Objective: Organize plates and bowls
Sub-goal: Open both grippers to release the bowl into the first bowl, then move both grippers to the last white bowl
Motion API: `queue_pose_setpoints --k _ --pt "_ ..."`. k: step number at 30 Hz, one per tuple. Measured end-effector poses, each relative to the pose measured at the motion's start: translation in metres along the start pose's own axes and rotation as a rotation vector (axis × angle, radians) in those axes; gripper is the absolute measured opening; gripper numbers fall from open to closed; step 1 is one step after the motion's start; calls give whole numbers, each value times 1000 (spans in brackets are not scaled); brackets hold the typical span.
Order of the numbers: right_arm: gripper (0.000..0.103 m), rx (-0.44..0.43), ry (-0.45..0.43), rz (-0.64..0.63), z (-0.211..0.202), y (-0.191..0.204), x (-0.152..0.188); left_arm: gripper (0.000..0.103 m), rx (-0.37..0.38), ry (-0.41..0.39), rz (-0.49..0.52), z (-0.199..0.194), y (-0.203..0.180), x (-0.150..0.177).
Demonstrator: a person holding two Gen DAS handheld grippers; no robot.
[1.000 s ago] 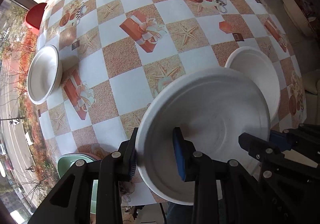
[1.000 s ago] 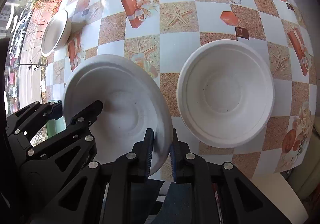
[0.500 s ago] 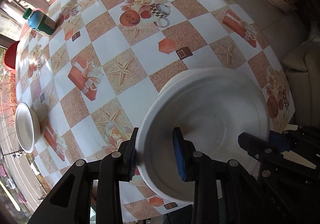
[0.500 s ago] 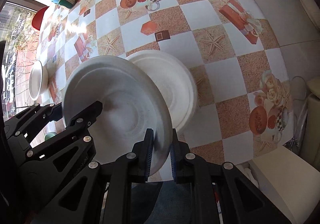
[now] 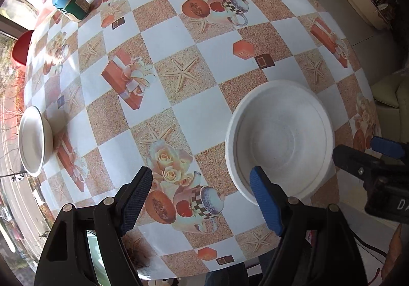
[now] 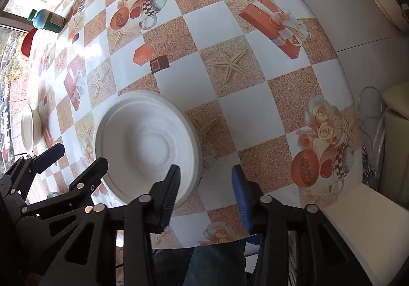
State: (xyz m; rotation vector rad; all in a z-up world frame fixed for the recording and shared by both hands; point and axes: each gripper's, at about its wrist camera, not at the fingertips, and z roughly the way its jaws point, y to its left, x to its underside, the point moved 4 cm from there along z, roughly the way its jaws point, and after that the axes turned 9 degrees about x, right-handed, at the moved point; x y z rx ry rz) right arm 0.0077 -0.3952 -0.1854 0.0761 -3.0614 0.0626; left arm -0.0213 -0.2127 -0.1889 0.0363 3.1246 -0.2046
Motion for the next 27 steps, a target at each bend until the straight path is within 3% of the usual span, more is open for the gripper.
queue_pose_setpoints --k 12,27 --pt "100 1 -5 16 -14 12 17 82 78 17 -132 -13 38 67" --pt "101 -14 -55 -108 -35 77 46 82 84 -85 -182 -46 67 94"
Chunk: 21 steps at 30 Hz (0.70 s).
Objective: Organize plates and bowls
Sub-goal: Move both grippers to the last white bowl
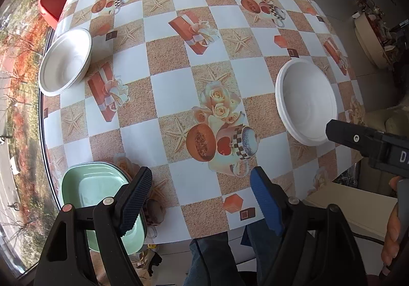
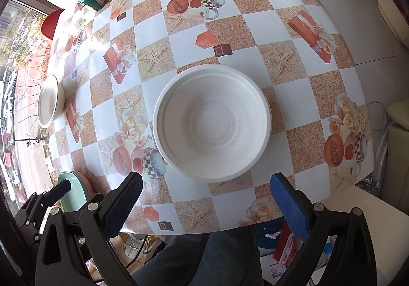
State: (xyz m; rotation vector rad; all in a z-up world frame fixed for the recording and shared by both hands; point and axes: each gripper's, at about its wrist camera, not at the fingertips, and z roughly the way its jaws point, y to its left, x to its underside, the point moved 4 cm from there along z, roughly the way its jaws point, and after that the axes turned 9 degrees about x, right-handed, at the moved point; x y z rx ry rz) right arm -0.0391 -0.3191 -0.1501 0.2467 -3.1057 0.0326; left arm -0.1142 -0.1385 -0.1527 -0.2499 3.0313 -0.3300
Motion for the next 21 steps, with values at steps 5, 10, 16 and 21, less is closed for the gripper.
queue_pose_setpoints --k 5,10,16,21 --pt "101 9 -15 -8 -5 7 5 82 3 -27 -1 -9 7 7" --pt "101 14 -24 -18 -9 21 10 82 7 -56 -20 -21 22 13" --pt "101 17 -43 -55 -15 46 17 82 31 -95 -71 -35 42 13" --pt "101 27 -47 -105 -20 68 13 82 40 -121 -134 -45 60 5"
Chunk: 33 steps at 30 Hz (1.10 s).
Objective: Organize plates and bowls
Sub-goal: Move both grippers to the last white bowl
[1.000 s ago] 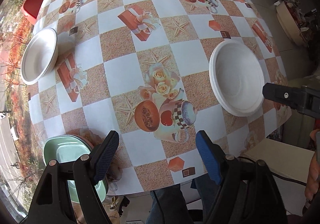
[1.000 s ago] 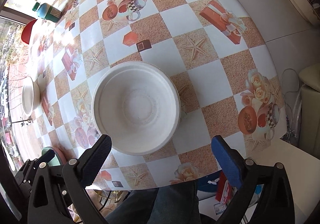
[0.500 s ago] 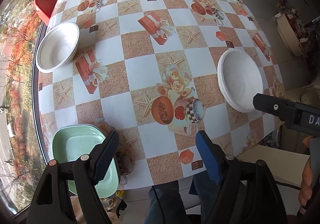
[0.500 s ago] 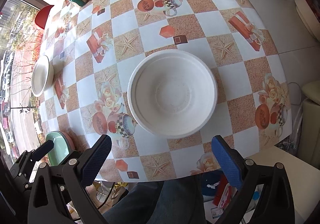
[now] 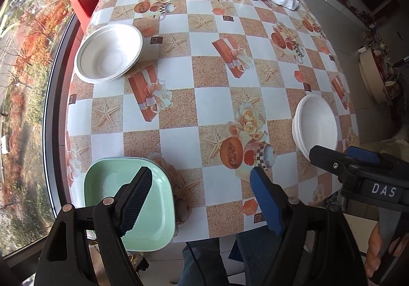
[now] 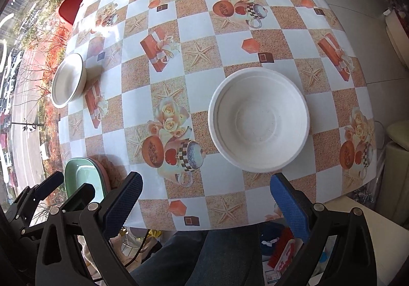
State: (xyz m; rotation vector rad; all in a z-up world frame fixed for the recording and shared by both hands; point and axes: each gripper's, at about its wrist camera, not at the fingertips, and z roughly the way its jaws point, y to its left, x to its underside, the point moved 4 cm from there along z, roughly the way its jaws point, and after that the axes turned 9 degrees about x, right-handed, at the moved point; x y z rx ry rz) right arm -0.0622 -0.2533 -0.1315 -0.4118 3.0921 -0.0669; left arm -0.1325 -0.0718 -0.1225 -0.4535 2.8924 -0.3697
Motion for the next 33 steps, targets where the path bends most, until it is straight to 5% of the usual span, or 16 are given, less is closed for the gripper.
queue_pose_setpoints --k 12,20,33 --pt "101 10 -1 -265 8 96 -71 82 -125 -93 -287 -21 104 -58" --pt "101 9 -5 -422 27 179 -131 82 -231 -83 -458 5 182 -102" --pt "100 -43 45 -457 87 263 -187 82 -353 -17 -426 62 226 -146"
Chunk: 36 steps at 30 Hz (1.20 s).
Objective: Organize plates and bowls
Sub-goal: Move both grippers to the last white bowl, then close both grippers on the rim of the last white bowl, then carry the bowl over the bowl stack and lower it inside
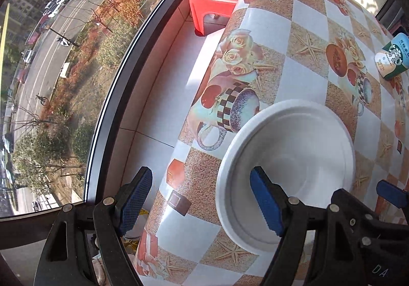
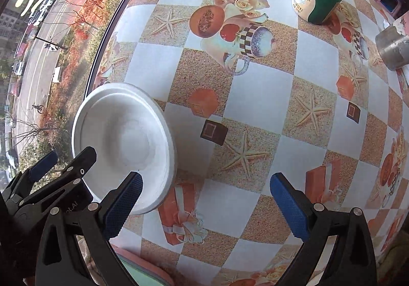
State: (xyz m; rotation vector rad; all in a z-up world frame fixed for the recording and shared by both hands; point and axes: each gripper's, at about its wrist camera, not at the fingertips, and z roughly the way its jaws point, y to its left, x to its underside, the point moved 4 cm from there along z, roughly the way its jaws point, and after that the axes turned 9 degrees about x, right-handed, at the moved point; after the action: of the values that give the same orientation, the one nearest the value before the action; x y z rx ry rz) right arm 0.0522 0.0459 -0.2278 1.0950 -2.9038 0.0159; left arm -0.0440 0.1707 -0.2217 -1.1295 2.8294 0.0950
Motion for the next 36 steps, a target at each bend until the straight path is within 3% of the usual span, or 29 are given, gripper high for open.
queue_pose_setpoints --k 2,3,5,6,8,10,13,22,36 --pt "100 -8 5 0 7 2 -4 81 2 10 6 6 1 -1" --pt "100 -13 6 1 10 3 -5 73 9 15 7 9 0 -1" --pt "88 -27 11 -2 14 6 -7 57 52 42 5 18 -5 -7" --pt "71 -32 21 0 17 8 -6 46 75 50 3 21 -8 -8" --pt "63 -82 48 21 23 11 -5 32 115 50 18 22 -16 -8" --pt "41 -154 65 45 26 14 -5 31 95 34 66 18 -24 -8" --pt "14 -180 75 8 26 23 -2 30 92 46 101 16 -35 -2" --pt "14 -123 87 46 20 -16 39 30 128 94 204 7 -81 49" --pt "16 -109 161 251 19 -81 166 31 164 155 422 -12 -136 150"
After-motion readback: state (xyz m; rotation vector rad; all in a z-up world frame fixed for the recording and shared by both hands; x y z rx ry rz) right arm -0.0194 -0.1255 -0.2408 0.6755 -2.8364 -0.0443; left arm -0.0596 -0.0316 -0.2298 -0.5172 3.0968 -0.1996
